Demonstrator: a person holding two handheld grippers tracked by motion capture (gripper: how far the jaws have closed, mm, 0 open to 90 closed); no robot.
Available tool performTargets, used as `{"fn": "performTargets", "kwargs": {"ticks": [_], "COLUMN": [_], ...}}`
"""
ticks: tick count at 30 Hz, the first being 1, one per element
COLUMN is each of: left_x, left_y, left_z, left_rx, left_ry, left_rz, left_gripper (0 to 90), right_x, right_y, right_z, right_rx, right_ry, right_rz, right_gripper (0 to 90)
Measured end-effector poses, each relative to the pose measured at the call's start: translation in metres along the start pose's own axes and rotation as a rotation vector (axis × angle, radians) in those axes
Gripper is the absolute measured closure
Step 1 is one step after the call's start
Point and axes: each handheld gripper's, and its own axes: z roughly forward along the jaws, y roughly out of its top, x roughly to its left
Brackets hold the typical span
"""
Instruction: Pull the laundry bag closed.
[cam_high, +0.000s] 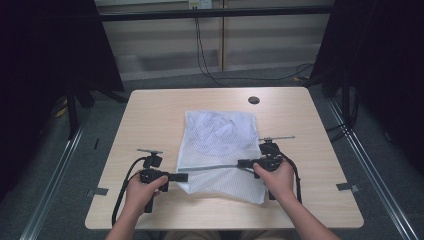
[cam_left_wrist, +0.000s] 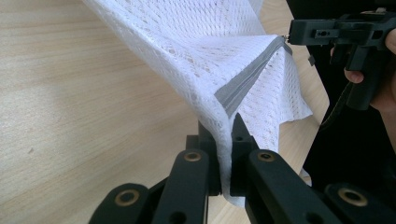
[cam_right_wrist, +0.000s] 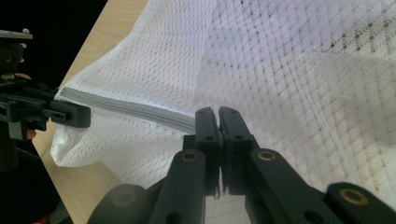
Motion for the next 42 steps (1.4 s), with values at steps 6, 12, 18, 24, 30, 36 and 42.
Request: {"fn": "performTargets", "kwargs": {"ticks": [6, 12, 18, 24, 30, 36, 42], "left_x": [0.000, -0.001, 0.000, 0.000, 0.000, -0.001, -0.001], "left_y": [0.001, 0.001, 0.001, 0.000, 0.000, 0.001, 0.001], "left_z": [-0.001, 0.000, -0.001, -0.001, 0.000, -0.001, -0.001], "left_rx": [0.006, -0.007, -0.001, 0.003, 0.005, 0.006, 0.000], "left_ry": [-0.005, -0.006, -0.002, 0.000, 0.000, -0.002, 0.000], "left_rz": [0.004, -0.009, -0.005, -0.003, 0.000, -0.001, -0.003], "left_gripper": [88.5, 88.5, 88.5, 88.5, 88.5, 88.5, 88.5], "right_x": [0.000, -0.001, -0.002, -0.005, -0.007, -0.007, -0.008], "right_y": [0.000, -0.001, -0.001, -0.002, -0.003, -0.004, -0.005], "right_z": [-0.001, -0.003, -0.004, -0.006, -0.008, -0.009, -0.011], "right_rx": [-0.001, -0.002, 0.000, -0.005, -0.007, -0.007, -0.011], "right_ry": [-0.006, -0.005, -0.008, -0.011, -0.011, -0.012, -0.016], "right_rz": [0.001, -0.003, 0.000, -0.001, 0.004, 0.006, 0.006], "right_gripper": [87.0, 87.1, 87.1, 87.0, 87.0, 87.0, 87.1]}}
